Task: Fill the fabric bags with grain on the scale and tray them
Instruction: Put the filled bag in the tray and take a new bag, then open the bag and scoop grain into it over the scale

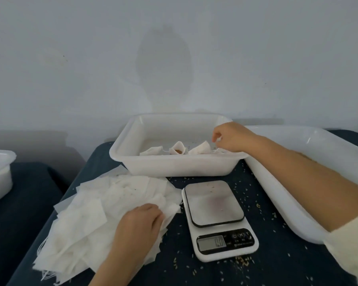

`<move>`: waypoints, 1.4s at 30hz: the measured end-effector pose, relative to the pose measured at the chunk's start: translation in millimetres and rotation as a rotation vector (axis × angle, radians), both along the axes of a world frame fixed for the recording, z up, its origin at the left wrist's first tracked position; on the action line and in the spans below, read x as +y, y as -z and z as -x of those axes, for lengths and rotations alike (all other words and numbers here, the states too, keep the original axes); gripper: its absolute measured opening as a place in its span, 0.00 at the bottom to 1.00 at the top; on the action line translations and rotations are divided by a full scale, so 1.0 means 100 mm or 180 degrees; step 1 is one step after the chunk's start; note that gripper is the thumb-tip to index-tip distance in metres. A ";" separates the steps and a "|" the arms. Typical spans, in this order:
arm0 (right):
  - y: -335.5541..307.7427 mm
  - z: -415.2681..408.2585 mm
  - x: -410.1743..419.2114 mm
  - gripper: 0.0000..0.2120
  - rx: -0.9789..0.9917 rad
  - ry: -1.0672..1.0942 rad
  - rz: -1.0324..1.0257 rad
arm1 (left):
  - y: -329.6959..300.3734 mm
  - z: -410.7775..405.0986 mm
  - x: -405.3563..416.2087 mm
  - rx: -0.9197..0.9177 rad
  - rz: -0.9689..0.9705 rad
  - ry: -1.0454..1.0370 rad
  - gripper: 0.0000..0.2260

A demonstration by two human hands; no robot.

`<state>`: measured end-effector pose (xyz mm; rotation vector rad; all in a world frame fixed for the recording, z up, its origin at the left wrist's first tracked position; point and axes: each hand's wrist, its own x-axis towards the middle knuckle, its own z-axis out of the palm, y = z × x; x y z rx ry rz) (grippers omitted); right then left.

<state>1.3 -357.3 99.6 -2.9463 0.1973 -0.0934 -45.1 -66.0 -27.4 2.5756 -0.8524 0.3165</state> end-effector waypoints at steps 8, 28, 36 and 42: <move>0.37 0.82 1.20 0.14 0.0730 -0.0780 -0.2360 | -0.31 0.10 0.05 0.1091 0.2549 -0.0232 0.08; 0.25 0.76 1.13 0.11 0.0545 -0.0500 -0.2182 | -0.47 0.13 -0.03 0.0574 0.1925 0.0721 0.23; -0.02 0.77 0.88 0.02 0.0680 -0.0537 -0.2067 | -0.73 -0.04 -0.13 -0.0510 0.0372 0.1001 0.14; -0.03 0.80 0.74 0.05 0.0462 -0.0211 -0.1932 | -0.90 -0.12 -0.37 -0.0002 0.0283 0.1279 0.07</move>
